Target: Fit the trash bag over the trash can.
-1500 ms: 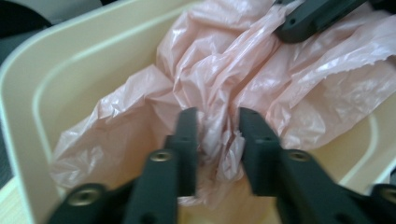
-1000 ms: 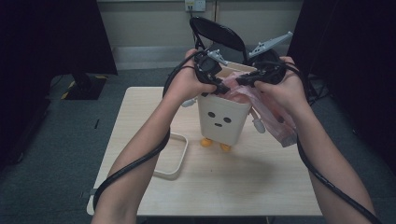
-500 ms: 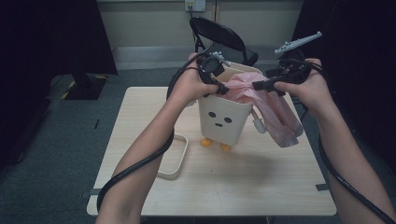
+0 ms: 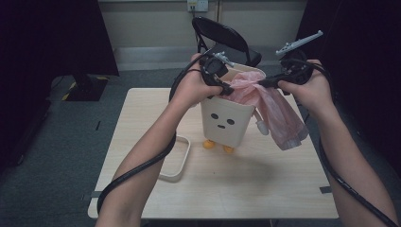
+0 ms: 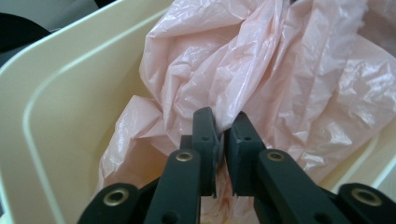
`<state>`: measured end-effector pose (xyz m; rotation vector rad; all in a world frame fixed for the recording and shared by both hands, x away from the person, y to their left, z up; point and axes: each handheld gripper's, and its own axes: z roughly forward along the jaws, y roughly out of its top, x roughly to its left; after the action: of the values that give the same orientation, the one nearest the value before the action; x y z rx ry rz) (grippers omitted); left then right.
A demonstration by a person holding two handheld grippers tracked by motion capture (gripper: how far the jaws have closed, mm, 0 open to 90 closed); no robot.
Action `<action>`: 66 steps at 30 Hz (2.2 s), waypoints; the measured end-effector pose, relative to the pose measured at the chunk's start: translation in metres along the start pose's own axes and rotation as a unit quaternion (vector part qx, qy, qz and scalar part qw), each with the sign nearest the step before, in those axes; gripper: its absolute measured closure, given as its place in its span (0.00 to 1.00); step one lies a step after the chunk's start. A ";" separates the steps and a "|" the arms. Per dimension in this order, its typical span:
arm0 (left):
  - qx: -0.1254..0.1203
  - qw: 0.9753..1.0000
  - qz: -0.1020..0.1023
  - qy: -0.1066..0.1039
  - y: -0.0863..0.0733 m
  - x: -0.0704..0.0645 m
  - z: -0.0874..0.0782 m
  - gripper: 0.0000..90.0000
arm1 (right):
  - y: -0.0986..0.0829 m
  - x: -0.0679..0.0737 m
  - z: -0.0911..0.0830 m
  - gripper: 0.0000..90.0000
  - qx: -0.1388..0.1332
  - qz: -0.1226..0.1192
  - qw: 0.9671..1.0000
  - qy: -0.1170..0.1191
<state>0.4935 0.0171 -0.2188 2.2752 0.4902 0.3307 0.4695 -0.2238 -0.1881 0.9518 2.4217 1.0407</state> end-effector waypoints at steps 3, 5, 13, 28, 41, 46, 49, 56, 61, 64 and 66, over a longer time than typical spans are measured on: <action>-0.009 1.000 -0.001 0.006 0.002 0.002 -0.009 0.93 | 0.007 0.003 -0.004 0.98 -0.017 -0.001 1.000 0.001; -0.023 1.000 -0.005 0.009 0.004 0.004 -0.016 0.94 | 0.012 0.003 -0.009 0.98 -0.032 0.004 0.999 0.003; -0.035 0.999 -0.015 0.026 0.004 0.013 -0.036 0.93 | 0.035 0.011 -0.013 0.98 -0.065 0.001 0.998 0.014; -0.047 0.999 0.022 0.001 0.000 0.009 -0.028 0.43 | 0.022 0.015 0.043 0.98 -0.017 0.014 0.999 0.025; 0.020 1.000 -0.013 -0.004 0.000 0.007 0.002 0.93 | 0.019 0.017 0.018 0.61 -0.042 -0.006 0.999 0.016; 0.024 0.999 -0.024 0.003 -0.002 0.009 0.001 0.95 | 0.010 0.008 0.006 0.44 -0.028 -0.005 1.000 0.002; 0.024 1.000 -0.020 0.002 -0.003 0.009 0.000 0.95 | 0.003 0.003 0.004 0.43 -0.020 -0.007 1.000 0.001; 0.025 1.000 -0.017 0.008 -0.003 0.008 0.000 0.95 | -0.010 -0.001 0.009 0.53 -0.012 0.011 1.000 0.020; 0.011 1.000 -0.019 0.006 -0.004 0.007 -0.001 0.94 | -0.007 -0.002 0.003 0.90 -0.013 0.011 1.000 0.004; 0.005 1.000 -0.014 0.011 -0.002 0.007 -0.005 0.94 | -0.001 0.002 0.001 0.96 -0.015 0.003 1.000 0.011; -0.004 1.000 -0.016 0.014 -0.001 0.008 -0.011 0.95 | 0.005 0.005 -0.002 0.98 -0.018 0.001 1.000 0.015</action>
<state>0.4964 0.0282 -0.2113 2.2558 0.5376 0.3491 0.4672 -0.2193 -0.1836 0.9330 2.4181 1.1014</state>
